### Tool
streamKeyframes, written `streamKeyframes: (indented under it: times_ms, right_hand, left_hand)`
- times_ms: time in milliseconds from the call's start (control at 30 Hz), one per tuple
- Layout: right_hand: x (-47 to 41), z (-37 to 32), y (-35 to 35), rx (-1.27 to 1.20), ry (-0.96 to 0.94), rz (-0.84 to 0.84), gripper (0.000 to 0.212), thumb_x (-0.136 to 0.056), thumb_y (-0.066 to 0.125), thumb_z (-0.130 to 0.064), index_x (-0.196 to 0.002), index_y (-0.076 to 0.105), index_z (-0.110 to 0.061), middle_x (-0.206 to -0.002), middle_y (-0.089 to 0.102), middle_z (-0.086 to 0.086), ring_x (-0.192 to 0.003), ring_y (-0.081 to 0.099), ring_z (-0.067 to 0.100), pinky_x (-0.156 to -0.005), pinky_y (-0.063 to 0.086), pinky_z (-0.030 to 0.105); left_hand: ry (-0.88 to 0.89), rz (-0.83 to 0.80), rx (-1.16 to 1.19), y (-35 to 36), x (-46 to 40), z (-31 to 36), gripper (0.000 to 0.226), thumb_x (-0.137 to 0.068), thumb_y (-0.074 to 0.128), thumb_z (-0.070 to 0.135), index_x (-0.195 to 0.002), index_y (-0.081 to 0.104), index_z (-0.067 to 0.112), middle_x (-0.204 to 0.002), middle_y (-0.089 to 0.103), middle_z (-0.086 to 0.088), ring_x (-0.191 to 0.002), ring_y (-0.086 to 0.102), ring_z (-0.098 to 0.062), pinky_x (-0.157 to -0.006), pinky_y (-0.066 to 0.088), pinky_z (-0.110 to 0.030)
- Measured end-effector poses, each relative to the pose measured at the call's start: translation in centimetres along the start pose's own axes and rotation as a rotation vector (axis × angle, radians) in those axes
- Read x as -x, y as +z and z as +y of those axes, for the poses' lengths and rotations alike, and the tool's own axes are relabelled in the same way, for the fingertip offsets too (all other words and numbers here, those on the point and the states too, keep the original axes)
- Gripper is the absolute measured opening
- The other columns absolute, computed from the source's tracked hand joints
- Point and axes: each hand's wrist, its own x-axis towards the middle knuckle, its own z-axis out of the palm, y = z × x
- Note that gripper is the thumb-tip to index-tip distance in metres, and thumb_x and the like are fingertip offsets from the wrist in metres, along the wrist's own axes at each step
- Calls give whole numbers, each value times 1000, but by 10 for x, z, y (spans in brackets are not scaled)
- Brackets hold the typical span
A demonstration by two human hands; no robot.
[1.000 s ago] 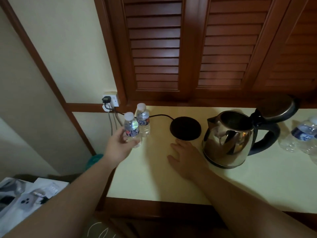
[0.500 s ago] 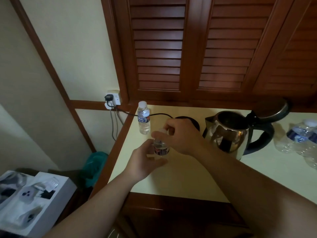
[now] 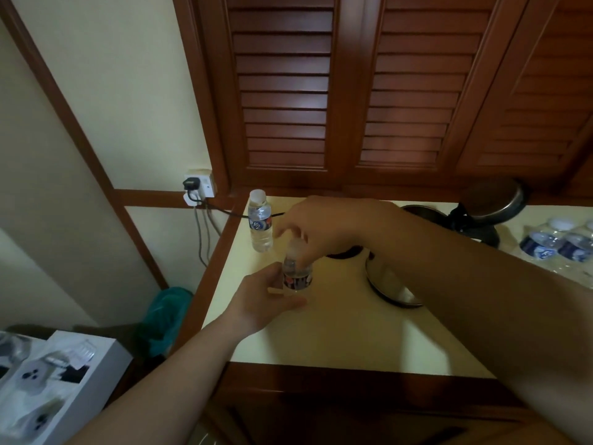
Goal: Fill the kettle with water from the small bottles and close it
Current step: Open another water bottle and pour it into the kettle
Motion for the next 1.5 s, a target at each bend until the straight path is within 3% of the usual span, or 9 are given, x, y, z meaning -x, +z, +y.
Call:
streamKeyframes:
  times_ms: [133,233,300,600,933,1133,1233,1400,1500]
  right_hand:
    - [-8,-2,9,38,51,72,39,-95,72,-46,-72,45,-30,-75,52,-6,-65,52,12,-57,34,26]
    - [-6,-4,5,2,-20,49,9,-93,75,-27,-95,74,-19,-88,68,-5,-79,65,12,-68,50,28]
    - [-2,-6,-3,-27,-52,60,17,-90,74,-19,-106,80,-19,-91,67,-13,-83,64,7,-71,49,22]
    - [24,37,72,-213,326,104,29,-85,84,-27,-109,69,-23,-103,66,-5,-91,64,12,-75,53,26]
    - [59,43,173,-263,397,388,49,-101,62,-47,-141,59,-19,-128,59,-1,-117,56,17,-97,48,31]
    - [132,69,215,-223,426,635,31,-93,60,-51,-82,63,-22,-81,55,-10,-71,53,10,-60,48,31]
    - [162,88,225,-163,573,728,35,-89,63,-51,-70,53,-24,-71,49,-12,-68,49,11,-62,44,31]
    - [183,130,224,-50,925,526,68,-86,44,-78,-120,66,-24,-116,60,0,-116,53,26,-94,48,42]
    - [182,135,222,-161,969,399,96,-88,29,-88,-162,31,-27,-168,27,10,-157,18,29,-127,20,48]
  left_hand:
    - [8,-17,10,0,-1,-1,54,-69,94,45,-116,68,40,-104,74,17,-98,65,6,-77,55,-13]
    - [-7,-37,4,-1,-3,-1,53,-69,93,47,-116,68,40,-107,73,19,-99,65,6,-77,54,-11]
    - [-13,-44,22,-2,-3,-1,52,-71,92,45,-116,68,39,-108,74,18,-99,65,6,-78,55,-14]
    - [0,40,52,4,0,-5,50,-69,92,43,-113,66,39,-99,72,15,-90,68,-4,-83,60,-37]
    - [136,71,120,21,-3,6,56,-81,87,28,-129,58,30,-108,71,27,-102,66,9,-79,49,-5]
    - [234,75,81,27,-25,32,53,-83,84,37,-128,56,36,-112,71,18,-101,67,1,-82,55,-20]
    - [261,61,40,27,-42,54,50,-83,83,39,-125,55,39,-109,68,19,-96,66,5,-78,54,-20]
    - [318,92,-59,23,-71,92,60,-81,83,43,-132,53,38,-109,67,16,-92,66,-3,-77,53,-24]
    - [388,87,-166,17,-88,112,62,-81,84,41,-135,56,34,-112,64,13,-100,62,-11,-78,47,-27]
